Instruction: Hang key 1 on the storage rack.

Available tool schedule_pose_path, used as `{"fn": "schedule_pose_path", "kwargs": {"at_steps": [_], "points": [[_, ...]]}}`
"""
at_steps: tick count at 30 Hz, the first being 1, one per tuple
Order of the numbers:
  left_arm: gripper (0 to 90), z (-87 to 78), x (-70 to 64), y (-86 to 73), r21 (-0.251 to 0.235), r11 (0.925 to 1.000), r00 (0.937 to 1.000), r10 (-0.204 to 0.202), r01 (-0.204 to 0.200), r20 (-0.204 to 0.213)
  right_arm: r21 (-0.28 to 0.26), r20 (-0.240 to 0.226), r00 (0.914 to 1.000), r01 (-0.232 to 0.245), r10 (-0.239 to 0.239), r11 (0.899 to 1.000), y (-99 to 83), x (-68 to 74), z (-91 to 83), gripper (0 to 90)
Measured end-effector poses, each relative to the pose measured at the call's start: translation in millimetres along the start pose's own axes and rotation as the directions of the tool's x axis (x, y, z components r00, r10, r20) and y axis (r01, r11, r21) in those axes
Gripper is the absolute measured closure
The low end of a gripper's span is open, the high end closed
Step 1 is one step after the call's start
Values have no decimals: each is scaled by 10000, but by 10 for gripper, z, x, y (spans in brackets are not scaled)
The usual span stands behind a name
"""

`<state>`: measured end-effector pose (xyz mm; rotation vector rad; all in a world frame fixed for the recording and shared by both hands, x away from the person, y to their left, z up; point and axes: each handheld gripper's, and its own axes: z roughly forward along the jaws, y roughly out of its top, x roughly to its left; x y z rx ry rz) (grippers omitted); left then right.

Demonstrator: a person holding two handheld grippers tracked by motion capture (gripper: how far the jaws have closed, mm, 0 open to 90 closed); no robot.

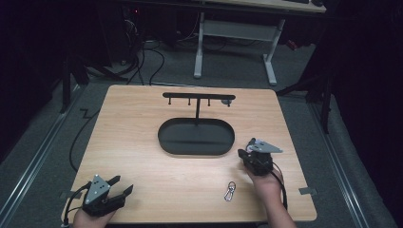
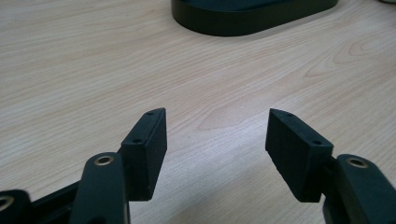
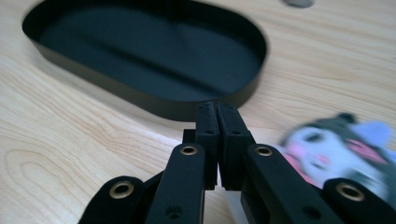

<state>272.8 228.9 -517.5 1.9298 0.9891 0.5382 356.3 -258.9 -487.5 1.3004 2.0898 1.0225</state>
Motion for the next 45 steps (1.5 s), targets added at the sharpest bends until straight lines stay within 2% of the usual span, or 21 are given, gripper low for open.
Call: {"fn": "schedule_pose_path", "kwargs": {"at_steps": [3, 5, 6, 8, 10, 12, 14, 15, 16, 20, 25, 32, 34, 36, 40, 45], "points": [[394, 10, -1, 1, 9, 10000, 10000, 20, -20, 41, 332, 71, 10000, -10, 8, 9994, -26, -11, 72, 883], [394, 15, 6, 9, 17, 10000, 10000, 30, -30, 94, 348, 119, 9997, -239, 235, 9991, -72, -59, 34, 884], [394, 29, 10, 25, -44, 10000, 9999, 30, -29, 148, 303, 205, 9992, -350, 344, 9989, -122, -101, -42, 882], [394, 42, 9, 40, -84, 10000, 9998, 38, -37, 187, 289, 245, 9991, -362, 355, 9989, -153, -119, -83, 880], [394, 65, 2, 68, -113, 9999, 9996, 99, -96, 259, 278, 321, 9981, -531, 522, 9982, -269, -179, -214, 873], [394, 101, -15, 104, -157, 9997, 9991, 168, -162, 381, 280, 374, 9975, -611, 600, 9977, -309, -200, -258, 870], [394, 171, -51, 163, -232, 9992, 9979, 330, -318, 562, 255, 573, 9937, -982, 966, 9948, -409, -282, -383, 858], [394, 171, -51, 163, -232, 9992, 9979, 330, -318, 562, 255, 573, 9937, -982, 966, 9948, -409, -282, -383, 858], [394, 225, -75, 201, -269, 9988, 9967, 422, -405, 687, 52, 532, 9920, -1145, 1141, 9934, -449, -319, -471, 838], [394, 314, -115, 259, -286, 9981, 9943, 574, -551, 903, -142, 573, 9915, -1161, 1167, 9931, -508, -326, -571, 790], [393, 432, -175, 349, -364, 9967, 9903, 764, -726, 1163, 91, 498, 9946, -911, 906, 9958, -631, -303, -643, 695], [389, 599, -264, 462, -435, 9943, 9843, 1029, -976, 1433, 206, 658, 9937, -926, 911, 9955, -740, -249, -738, 655], [389, 636, -281, 483, -450, 9935, 9828, 1105, -1049, 1479, 356, 828, 9927, -913, 881, 9952, -765, -222, -740, 644], [389, 663, -292, 500, -442, 9931, 9820, 1138, -1083, 1510, 561, 808, 9930, -902, 856, 9943, -776, -217, -727, 606], [387, 718, -308, 521, -333, 9923, 9803, 1231, -1193, 1547, 786, 814, 9913, -1095, 1031, 9909, -769, -214, -716, 594], [388, 720, -320, 520, -310, 9912, 9791, 1317, -1284, 1552, 1428, 770, 9936, -924, 820, 9854, -710, -203, -685, 543]]}}
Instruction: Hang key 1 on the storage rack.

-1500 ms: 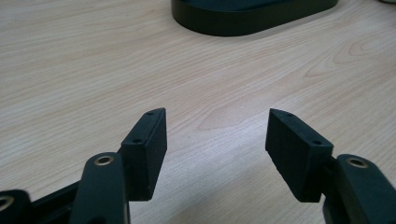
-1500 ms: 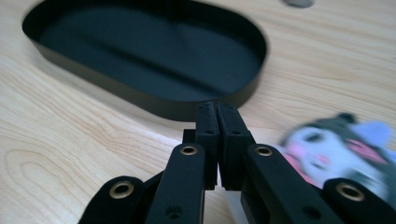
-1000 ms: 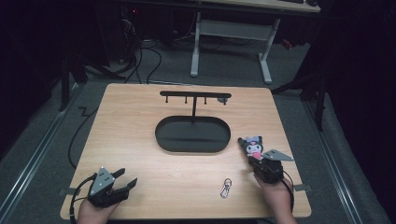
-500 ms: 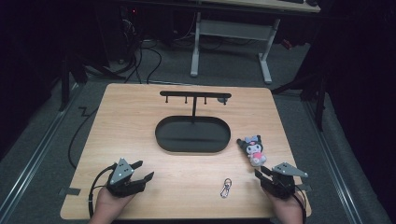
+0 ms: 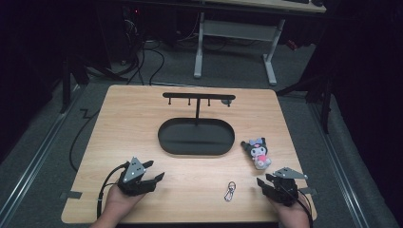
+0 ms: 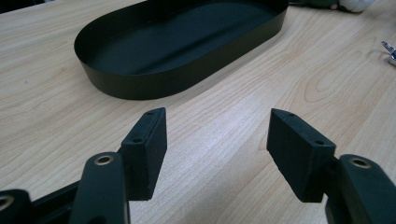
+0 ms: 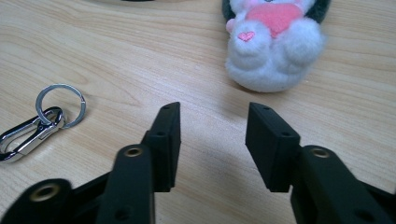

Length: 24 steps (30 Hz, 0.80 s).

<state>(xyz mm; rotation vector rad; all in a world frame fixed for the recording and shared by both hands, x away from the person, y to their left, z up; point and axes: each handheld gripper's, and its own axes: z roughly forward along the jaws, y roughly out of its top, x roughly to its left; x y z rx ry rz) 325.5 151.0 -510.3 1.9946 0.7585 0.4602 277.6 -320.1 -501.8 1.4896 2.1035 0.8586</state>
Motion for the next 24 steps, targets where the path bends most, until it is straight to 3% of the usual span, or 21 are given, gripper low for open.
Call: {"fn": "schedule_pose_path", "kwargs": {"at_steps": [8, 13, 20, 21, 22, 24], "points": [[384, -32, -13, -27, 112, 9999, 10000, 20, -21, 98, 901, 159, 9991, 381, -397, 9952, 170, 32, 17, 499], [384, -37, -13, -49, 200, 9998, 9998, -17, 13, 215, 1529, 108, 9972, 710, -735, 9857, 269, 52, 40, 471], [384, -47, -23, -59, 227, 9997, 9998, 0, -5, 220, 2399, 91, 9938, 1057, -1112, 9650, 360, 58, 73, 444], [384, -49, -23, -60, 235, 9997, 9998, -1, -4, 222, 2753, -52, 9956, 909, -930, 9571, 381, 39, 92, 421], [384, -50, -24, -61, 241, 9997, 9998, -3, -2, 222, 2753, -52, 9956, 909, -930, 9571, 381, 39, 92, 421], [384, -49, -27, -64, 250, 9997, 9997, -8, 2, 226, 3099, -87, 9963, 845, -861, 9470, 403, 18, 106, 415]]}}
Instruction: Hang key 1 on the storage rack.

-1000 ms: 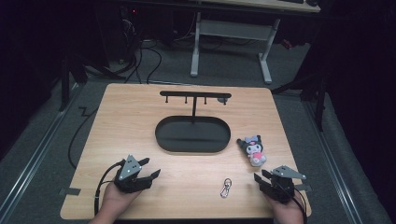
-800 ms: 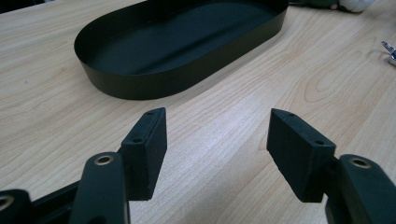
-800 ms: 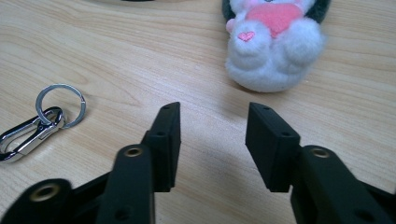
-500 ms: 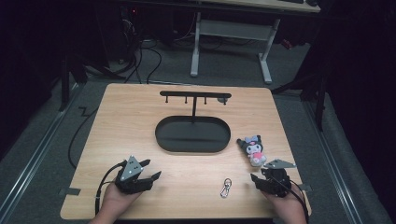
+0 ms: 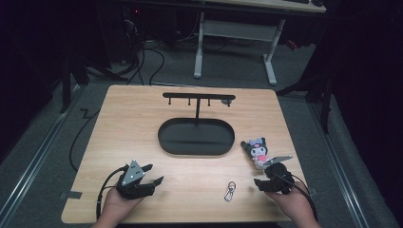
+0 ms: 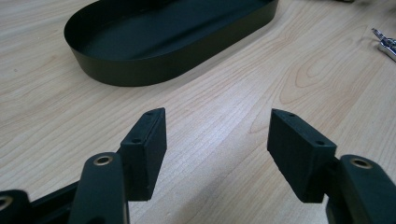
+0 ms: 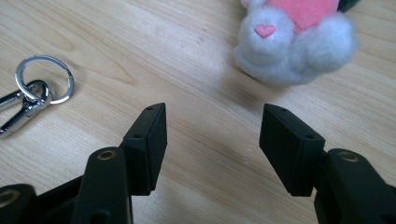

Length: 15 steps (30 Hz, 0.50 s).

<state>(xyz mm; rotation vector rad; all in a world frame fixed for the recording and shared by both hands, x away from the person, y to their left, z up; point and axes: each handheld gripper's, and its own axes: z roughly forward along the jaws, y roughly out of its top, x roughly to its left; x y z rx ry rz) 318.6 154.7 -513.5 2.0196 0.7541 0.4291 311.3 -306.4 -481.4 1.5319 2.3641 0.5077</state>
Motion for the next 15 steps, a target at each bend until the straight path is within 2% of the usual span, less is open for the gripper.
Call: {"fn": "schedule_pose_path", "kwargs": {"at_steps": [6, 7, 15], "points": [[384, 3, 1, -3, -8, 10000, 10000, 5, -5, 21, 639, -99, 9998, 165, -159, 9978, 69, -38, -13, 381], [384, 3, 2, -3, -3, 10000, 10000, 14, -14, 21, 842, -176, 9996, 243, -229, 9961, 101, -52, -26, 350], [385, -6, 5, 0, -18, 10000, 10000, 26, -26, 19, 1169, -587, 9982, 205, -137, 9929, 228, -100, -79, 290]]}}
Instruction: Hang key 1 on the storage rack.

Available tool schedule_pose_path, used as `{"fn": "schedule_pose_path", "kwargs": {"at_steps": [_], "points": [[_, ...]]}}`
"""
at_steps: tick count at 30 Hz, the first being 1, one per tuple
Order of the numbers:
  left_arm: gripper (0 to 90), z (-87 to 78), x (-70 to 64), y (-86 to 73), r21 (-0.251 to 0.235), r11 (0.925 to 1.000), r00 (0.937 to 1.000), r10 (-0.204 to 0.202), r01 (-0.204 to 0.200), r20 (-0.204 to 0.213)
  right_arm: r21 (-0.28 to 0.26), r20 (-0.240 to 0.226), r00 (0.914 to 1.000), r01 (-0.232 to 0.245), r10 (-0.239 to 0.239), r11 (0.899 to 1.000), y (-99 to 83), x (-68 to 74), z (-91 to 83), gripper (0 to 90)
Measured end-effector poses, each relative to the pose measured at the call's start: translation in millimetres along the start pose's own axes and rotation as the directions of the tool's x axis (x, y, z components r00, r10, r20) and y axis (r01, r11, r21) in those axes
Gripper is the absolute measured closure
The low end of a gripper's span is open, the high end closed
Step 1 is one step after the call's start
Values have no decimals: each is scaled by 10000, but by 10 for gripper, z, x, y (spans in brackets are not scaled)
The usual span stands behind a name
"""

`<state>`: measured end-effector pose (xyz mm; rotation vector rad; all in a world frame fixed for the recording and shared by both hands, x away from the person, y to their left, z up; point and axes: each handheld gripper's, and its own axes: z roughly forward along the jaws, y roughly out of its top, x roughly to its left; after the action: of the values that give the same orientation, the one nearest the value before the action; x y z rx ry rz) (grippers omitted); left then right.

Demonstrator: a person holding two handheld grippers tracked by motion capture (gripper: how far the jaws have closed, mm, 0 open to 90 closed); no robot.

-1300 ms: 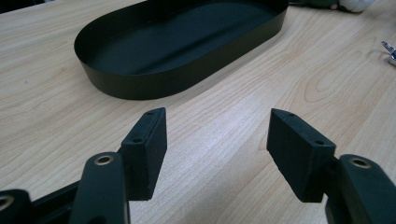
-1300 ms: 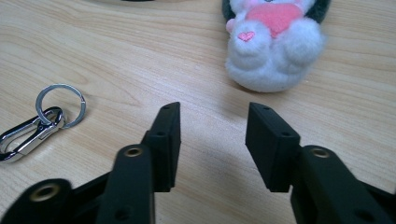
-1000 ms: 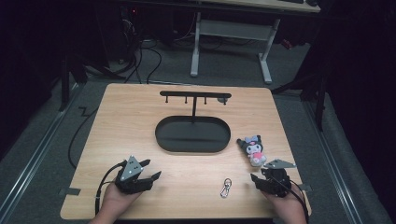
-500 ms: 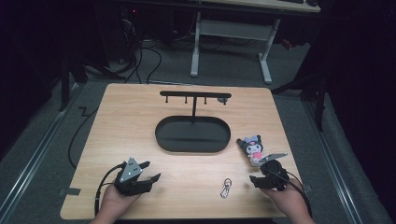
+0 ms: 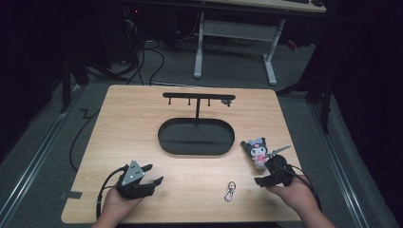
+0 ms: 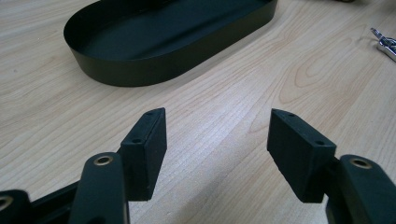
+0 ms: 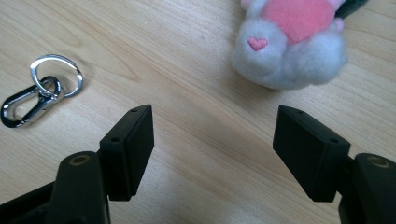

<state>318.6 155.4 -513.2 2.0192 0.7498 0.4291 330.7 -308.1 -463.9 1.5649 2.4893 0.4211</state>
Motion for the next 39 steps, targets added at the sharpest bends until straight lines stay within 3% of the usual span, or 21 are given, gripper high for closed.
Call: {"fn": "schedule_pose_path", "kwargs": {"at_steps": [8, 16, 25, 28, 36, 39], "points": [[385, 6, 1, -2, 10, 10000, 10000, 28, -28, 13, 108, 7, 9996, -269, 269, 9996, 159, -88, -36, 189], [385, 14, 0, -4, 20, 10000, 10000, 54, -55, 4, 257, 312, 9983, -508, 500, 9984, 319, -207, 40, 166], [384, 8, 8, -9, 57, 10000, 10000, 50, -49, -40, 640, 146, 9939, -1102, 1094, 9918, 481, -346, 284, 217], [385, 8, 7, -11, 56, 10000, 10000, 27, -26, -20, 802, 233, 9947, -1022, 1006, 9915, 498, -351, 342, 232], [385, 8, 0, -10, 55, 9999, 9999, 103, -103, 2, 877, 468, 9930, -1120, 1082, 9898, 512, -345, 375, 302], [385, 19, -1, -11, 102, 9998, 9999, 141, -141, 2, 697, 253, 9902, -1385, 1371, 9879, 501, -361, 380, 324]]}}
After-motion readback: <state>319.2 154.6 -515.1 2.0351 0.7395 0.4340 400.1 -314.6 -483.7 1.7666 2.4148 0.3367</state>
